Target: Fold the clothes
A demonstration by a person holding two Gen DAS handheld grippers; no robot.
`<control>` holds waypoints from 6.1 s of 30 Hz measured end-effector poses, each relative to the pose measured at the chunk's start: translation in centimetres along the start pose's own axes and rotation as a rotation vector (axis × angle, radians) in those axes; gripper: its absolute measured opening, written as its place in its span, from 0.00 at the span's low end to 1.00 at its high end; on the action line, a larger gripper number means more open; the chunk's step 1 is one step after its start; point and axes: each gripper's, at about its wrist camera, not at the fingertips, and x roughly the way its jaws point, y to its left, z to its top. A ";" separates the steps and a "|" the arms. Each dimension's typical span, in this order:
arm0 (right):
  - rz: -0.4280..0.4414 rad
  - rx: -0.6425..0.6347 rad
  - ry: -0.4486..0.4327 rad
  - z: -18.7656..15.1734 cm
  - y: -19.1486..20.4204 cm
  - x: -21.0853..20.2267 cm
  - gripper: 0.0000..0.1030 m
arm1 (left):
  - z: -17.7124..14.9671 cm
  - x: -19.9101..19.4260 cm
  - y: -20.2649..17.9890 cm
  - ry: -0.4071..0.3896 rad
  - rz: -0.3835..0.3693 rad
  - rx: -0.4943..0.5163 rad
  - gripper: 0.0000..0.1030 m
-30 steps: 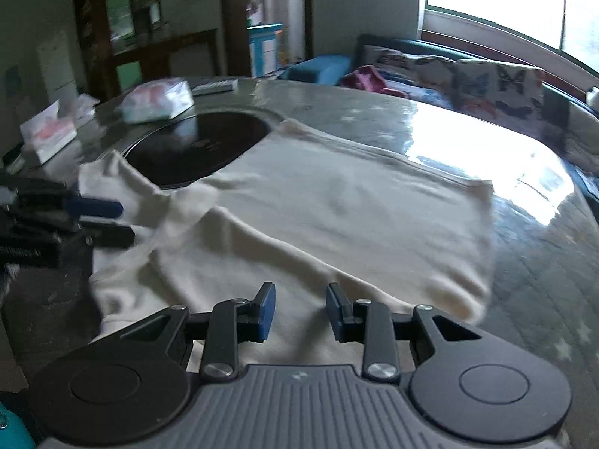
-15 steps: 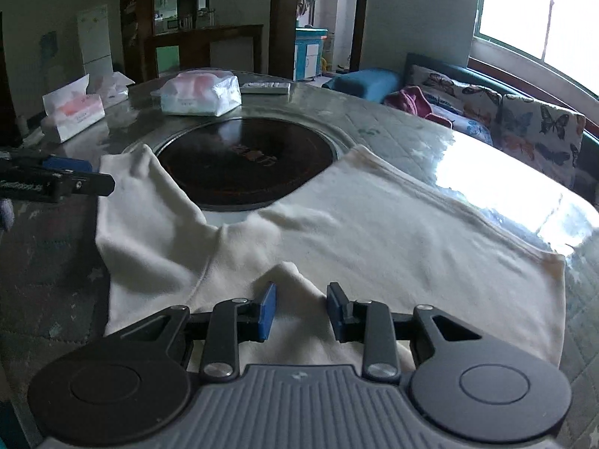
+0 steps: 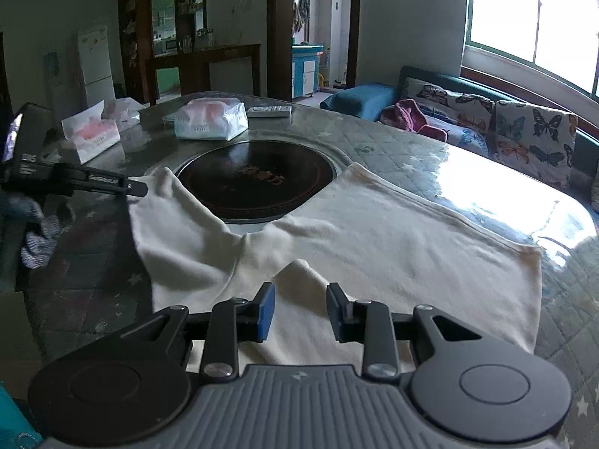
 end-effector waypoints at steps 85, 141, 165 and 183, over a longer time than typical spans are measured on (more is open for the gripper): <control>-0.195 0.162 0.011 -4.2 -7.3 -0.4 0.24 | -2.9 -0.9 -18.2 0.031 -0.614 0.509 0.26; -0.133 -0.010 0.084 -6.7 -3.0 -6.9 0.45 | -10.5 -8.4 -15.3 -0.178 -0.769 1.002 0.34; -0.076 -0.169 0.037 -7.2 -2.2 -4.7 0.17 | -5.6 -5.7 -15.8 -0.050 -0.826 0.778 0.13; -0.055 -0.015 -0.014 -4.5 -3.6 -5.6 0.10 | -9.1 -6.1 -13.0 -0.158 -0.726 0.958 0.25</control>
